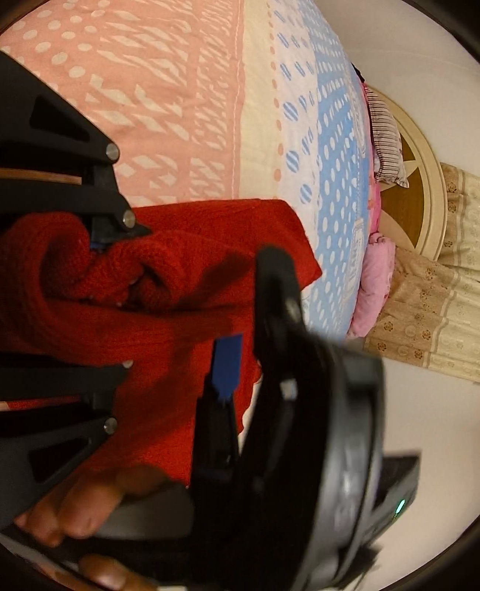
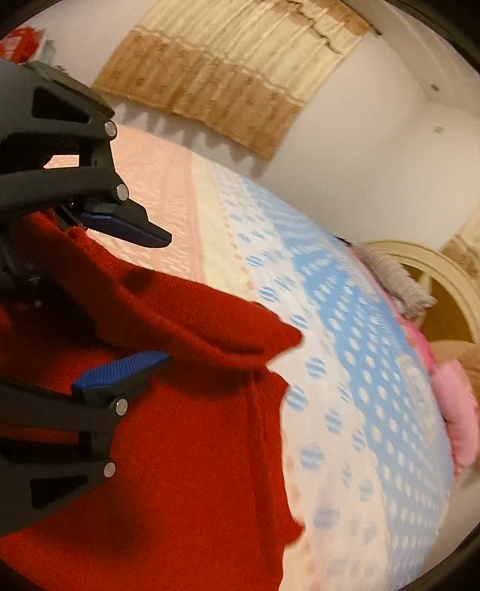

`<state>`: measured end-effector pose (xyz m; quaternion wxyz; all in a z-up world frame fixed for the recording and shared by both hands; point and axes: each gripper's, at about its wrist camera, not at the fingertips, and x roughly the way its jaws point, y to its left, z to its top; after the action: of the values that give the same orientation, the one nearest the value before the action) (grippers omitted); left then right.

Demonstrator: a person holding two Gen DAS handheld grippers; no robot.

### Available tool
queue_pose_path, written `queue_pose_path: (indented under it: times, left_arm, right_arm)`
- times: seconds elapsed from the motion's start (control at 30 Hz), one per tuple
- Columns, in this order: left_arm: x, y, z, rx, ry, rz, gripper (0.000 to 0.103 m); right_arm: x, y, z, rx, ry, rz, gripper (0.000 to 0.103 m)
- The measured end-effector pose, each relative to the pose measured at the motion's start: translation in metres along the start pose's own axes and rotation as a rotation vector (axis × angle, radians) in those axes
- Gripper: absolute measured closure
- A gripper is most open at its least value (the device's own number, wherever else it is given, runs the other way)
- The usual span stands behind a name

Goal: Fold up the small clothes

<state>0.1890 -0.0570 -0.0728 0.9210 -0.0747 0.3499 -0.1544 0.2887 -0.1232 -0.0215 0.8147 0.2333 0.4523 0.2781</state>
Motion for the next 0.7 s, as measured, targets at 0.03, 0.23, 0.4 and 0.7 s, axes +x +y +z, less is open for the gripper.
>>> queue_pose_path:
  times: [0.03, 0.23, 0.4, 0.7]
  left_arm:
    - [0.000, 0.000, 0.000, 0.000, 0.000, -0.001, 0.074]
    - [-0.001, 0.003, 0.000, -0.011, -0.001, -0.009, 0.074]
    - [-0.002, 0.002, 0.000, -0.007, -0.003, -0.006, 0.074]
    - [-0.019, -0.011, 0.004, 0.008, -0.025, -0.016, 0.075]
  right_arm:
    - [0.008, 0.004, 0.003, -0.026, 0.018, -0.024, 0.044]
    - [0.030, 0.016, 0.009, -0.141, 0.038, -0.105, 0.057]
    - [0.026, 0.003, 0.006, -0.133, 0.022, -0.142, 0.083]
    - [-0.009, 0.004, 0.002, -0.114, -0.064, -0.128, 0.087]
